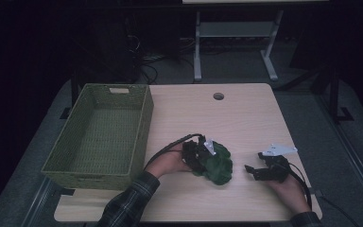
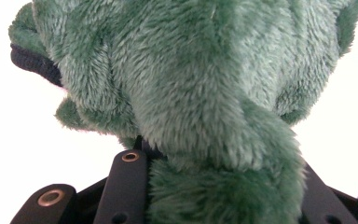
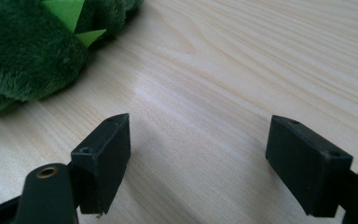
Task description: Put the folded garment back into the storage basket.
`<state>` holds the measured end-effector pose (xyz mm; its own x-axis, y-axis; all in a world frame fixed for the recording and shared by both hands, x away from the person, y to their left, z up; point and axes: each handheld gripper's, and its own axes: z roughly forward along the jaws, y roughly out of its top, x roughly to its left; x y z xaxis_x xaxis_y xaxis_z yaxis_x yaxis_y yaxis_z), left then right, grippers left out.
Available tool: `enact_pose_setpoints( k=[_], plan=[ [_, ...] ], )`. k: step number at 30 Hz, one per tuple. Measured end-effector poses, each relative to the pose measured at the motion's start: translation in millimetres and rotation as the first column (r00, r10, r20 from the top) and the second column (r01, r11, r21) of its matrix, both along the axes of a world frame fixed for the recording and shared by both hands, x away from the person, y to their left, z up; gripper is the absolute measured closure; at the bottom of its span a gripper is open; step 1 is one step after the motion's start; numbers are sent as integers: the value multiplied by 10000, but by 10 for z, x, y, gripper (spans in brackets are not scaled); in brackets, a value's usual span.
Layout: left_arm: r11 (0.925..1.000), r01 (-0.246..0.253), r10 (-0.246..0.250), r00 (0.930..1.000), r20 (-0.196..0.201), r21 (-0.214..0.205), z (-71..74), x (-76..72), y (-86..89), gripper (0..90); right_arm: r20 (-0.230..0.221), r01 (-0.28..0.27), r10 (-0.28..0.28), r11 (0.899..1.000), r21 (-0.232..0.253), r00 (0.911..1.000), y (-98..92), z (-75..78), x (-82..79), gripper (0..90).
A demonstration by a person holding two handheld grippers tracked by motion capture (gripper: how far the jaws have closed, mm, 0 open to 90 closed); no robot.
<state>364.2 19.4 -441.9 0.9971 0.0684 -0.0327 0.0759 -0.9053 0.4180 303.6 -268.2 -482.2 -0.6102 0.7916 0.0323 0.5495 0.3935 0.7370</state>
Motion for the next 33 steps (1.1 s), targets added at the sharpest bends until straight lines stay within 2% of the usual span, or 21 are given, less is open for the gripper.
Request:
enact_pose_setpoints(
  k=[4,11,14,18,22,27,30,32,33],
  plan=[
    [9996,-204,197,9993,-307,-210,20,39,29,643,-2,0,0,10000,5,10000,0,0,0,215],
    [9981,-607,607,9980,-173,42,150,40,17,644,-5,4,-4,10000,7,10000,0,1,0,215],
    [9948,-1011,1012,9948,-123,73,246,47,30,644,-9,5,-5,10000,9,10000,0,1,0,215],
    [9917,-1282,1282,9917,11,-111,413,54,85,641,-10,8,-8,10000,13,10000,1,1,0,216],
    [9871,-1600,1600,9871,40,-18,556,71,155,637,-11,9,-9,10000,12,10000,0,1,0,215],
    [9837,-1796,1796,9837,-22,-116,675,100,233,632,-23,29,-29,10000,11,10000,1,2,-1,216],
    [9798,-1991,1992,9799,77,-183,796,118,308,631,-9,25,-25,10000,10,10000,1,1,0,215],
    [9750,-2203,2206,9754,55,-286,854,122,348,630,-19,32,-32,10000,13,10000,2,2,-1,215],
    [9750,-2203,2206,9754,55,-286,854,122,348,629,-19,32,-32,10000,13,10000,2,2,-1,215]
  ],
)
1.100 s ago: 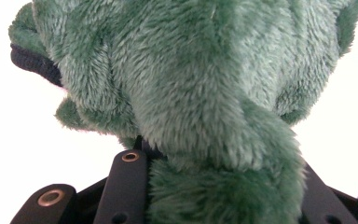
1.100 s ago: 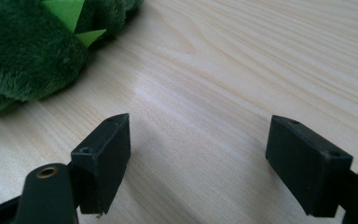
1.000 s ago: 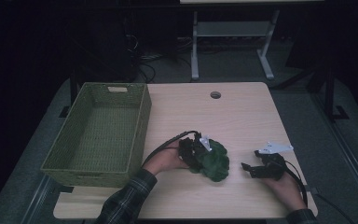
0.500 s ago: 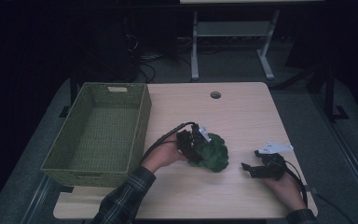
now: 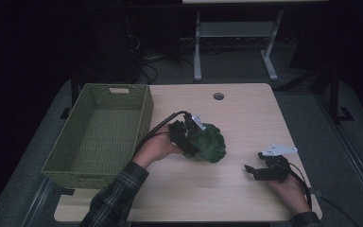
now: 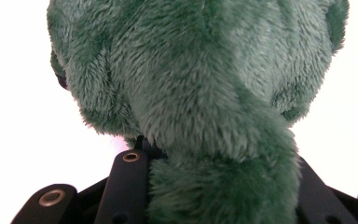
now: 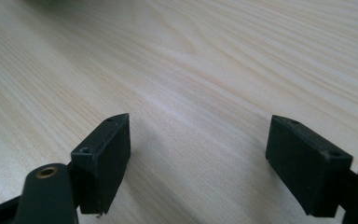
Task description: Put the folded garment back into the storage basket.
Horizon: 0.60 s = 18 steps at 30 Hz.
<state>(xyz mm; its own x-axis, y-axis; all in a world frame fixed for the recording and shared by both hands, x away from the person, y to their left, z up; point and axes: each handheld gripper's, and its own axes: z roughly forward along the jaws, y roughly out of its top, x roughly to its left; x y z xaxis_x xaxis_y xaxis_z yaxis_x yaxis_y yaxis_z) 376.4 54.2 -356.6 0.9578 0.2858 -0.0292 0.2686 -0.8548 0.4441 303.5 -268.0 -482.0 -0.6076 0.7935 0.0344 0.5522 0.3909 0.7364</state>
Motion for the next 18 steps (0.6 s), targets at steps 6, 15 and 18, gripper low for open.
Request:
enact_pose_setpoints(
  k=[6,15,18],
  plan=[
    [9993,-347,349,9993,137,-114,146,10,106,625,-15,8,-8,10000,3,10000,0,1,-1,215],
    [9962,-861,864,9957,345,-93,352,49,324,622,1,-2,2,10000,2,10000,0,0,0,215],
    [9951,-980,982,9944,381,-93,391,56,372,621,-4,1,-1,10000,5,10000,0,0,0,215]
  ],
)
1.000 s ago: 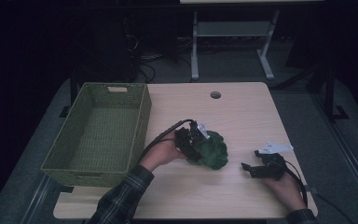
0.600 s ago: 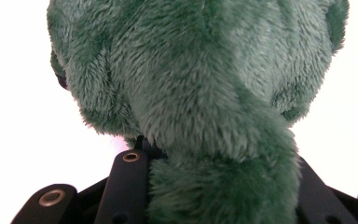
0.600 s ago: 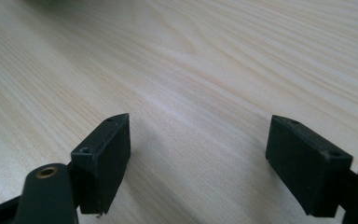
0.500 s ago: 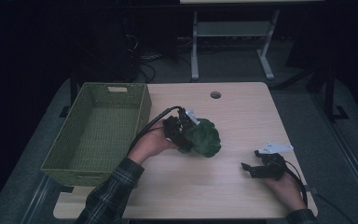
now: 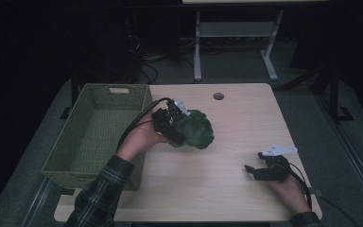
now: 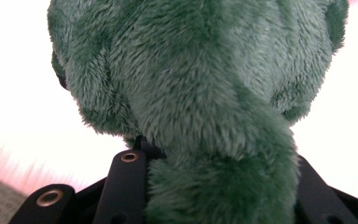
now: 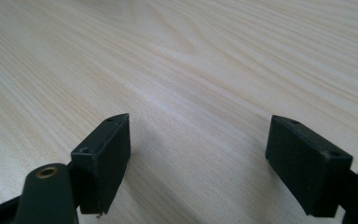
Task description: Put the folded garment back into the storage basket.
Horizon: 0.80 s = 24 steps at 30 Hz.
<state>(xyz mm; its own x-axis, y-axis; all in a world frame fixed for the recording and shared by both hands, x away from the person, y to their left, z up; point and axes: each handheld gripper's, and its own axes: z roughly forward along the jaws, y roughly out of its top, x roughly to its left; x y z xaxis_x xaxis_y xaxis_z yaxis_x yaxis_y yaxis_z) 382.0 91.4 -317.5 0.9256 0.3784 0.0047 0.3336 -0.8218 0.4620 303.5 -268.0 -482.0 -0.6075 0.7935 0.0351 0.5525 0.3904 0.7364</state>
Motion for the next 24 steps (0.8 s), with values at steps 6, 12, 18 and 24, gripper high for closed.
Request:
enact_pose_setpoints(
  k=[6,12,18,24],
  plan=[
    [9991,-416,416,9990,149,-39,113,11,165,620,-5,0,0,10000,0,10000,1,0,-1,214],
    [9958,-910,913,9954,299,-106,210,26,402,619,-62,64,-64,10000,-45,10000,2,-1,3,181],
    [9856,-1682,1687,9851,340,-183,281,15,760,619,-110,84,-85,9999,-107,9999,6,-4,13,135],
    [9728,-2295,2307,9720,440,-303,354,0,1043,619,-145,139,-141,9998,-132,9998,6,-7,17,117]
  ],
)
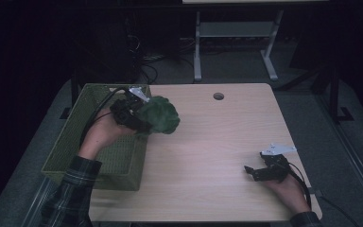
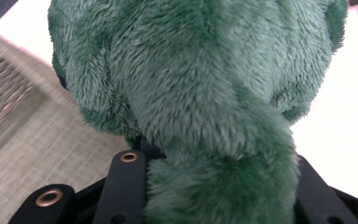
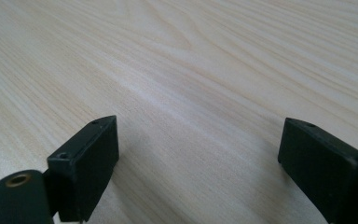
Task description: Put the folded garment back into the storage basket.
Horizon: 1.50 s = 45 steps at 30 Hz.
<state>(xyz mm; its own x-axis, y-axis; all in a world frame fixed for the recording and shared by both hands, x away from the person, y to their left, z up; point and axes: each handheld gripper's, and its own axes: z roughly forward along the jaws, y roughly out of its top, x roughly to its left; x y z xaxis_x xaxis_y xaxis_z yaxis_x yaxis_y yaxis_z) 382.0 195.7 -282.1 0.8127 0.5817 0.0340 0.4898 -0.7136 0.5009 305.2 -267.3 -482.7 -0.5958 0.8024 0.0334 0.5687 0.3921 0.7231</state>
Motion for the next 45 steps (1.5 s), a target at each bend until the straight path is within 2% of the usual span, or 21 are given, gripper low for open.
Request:
enact_pose_setpoints(
  k=[3,9,11,15,17,18,19,21,23,26,29,30,33,34,35,36,37,38,40,41,45],
  plan=[
    [9991,-422,422,9991,3,75,4,-9,196,619,-1,-11,11,10000,-5,10000,0,0,0,115],
    [9950,-997,996,9950,55,74,-2,-20,418,619,-6,-40,40,10000,-17,10000,0,-1,1,111],
    [9912,-1320,1320,9912,85,37,-22,-29,524,618,-14,-51,51,10000,-18,10000,1,-1,1,109],
    [9870,-1605,1605,9870,46,116,-51,-31,622,618,-21,-55,55,10000,-20,10000,1,-1,1,108],
    [9822,-1875,1875,9823,-5,123,-98,-27,714,618,-29,-51,51,10000,-20,10000,2,0,1,107],
    [9822,-1875,1875,9823,-5,123,-98,-27,714,618,-29,-51,51,10000,-20,10000,2,0,1,107],
    [9783,-2068,2068,9784,-29,162,-128,-25,772,618,-27,-52,51,10000,-23,10000,2,0,1,108],
    [9764,-2154,2155,9765,-53,141,-145,-22,800,618,-26,-53,53,10000,-24,10000,2,0,1,108],
    [9713,-2371,2374,9714,-99,211,-200,-12,873,618,-37,-39,39,10000,-20,10000,3,0,0,107],
    [9681,-2491,2495,9683,-108,271,-240,-3,915,618,-36,-51,51,10000,-22,10000,2,0,0,107],
    [9599,-2786,2793,9600,-186,319,-327,10,993,618,-31,-61,61,10000,-25,10000,2,0,1,107],
    [9599,-2786,2793,9600,-186,319,-327,10,993,618,-31,-61,61,10000,-25,10000,2,0,1,107],
    [9519,-3040,3050,9521,-233,398,-425,24,1070,617,-15,-75,75,10000,-31,10000,1,-1,2,107],
    [9519,-3040,3050,9521,-233,398,-425,24,1070,617,-15,-75,75,10000,-31,10000,1,-1,2,107],
    [9478,-3153,3168,9481,-286,477,-481,34,1114,617,-27,-64,64,10000,-26,10000,2,-1,1,107],
    [9478,-3153,3168,9481,-286,477,-481,34,1114,617,-27,-64,64,10000,-26,10000,2,-1,1,107],
    [9427,-3296,3315,9428,-344,507,-547,42,1152,617,-30,-67,67,10000,-26,10000,2,0,1,107],
    [9411,-3346,3367,9407,-423,491,-579,46,1171,617,-22,-67,67,10000,-28,10000,2,-1,1,107],
    [9394,-3386,3410,9389,-464,531,-611,50,1191,617,-31,-64,64,10000,-26,10000,2,0,1,107],
    [9360,-3475,3503,9353,-501,564,-677,54,1223,617,-20,-70,70,10000,-29,10000,1,-1,1,107],
    [9308,-3582,3625,9301,-597,724,-820,72,1280,615,-29,-63,63,10000,-23,10000,2,-1,1,107]
  ],
)
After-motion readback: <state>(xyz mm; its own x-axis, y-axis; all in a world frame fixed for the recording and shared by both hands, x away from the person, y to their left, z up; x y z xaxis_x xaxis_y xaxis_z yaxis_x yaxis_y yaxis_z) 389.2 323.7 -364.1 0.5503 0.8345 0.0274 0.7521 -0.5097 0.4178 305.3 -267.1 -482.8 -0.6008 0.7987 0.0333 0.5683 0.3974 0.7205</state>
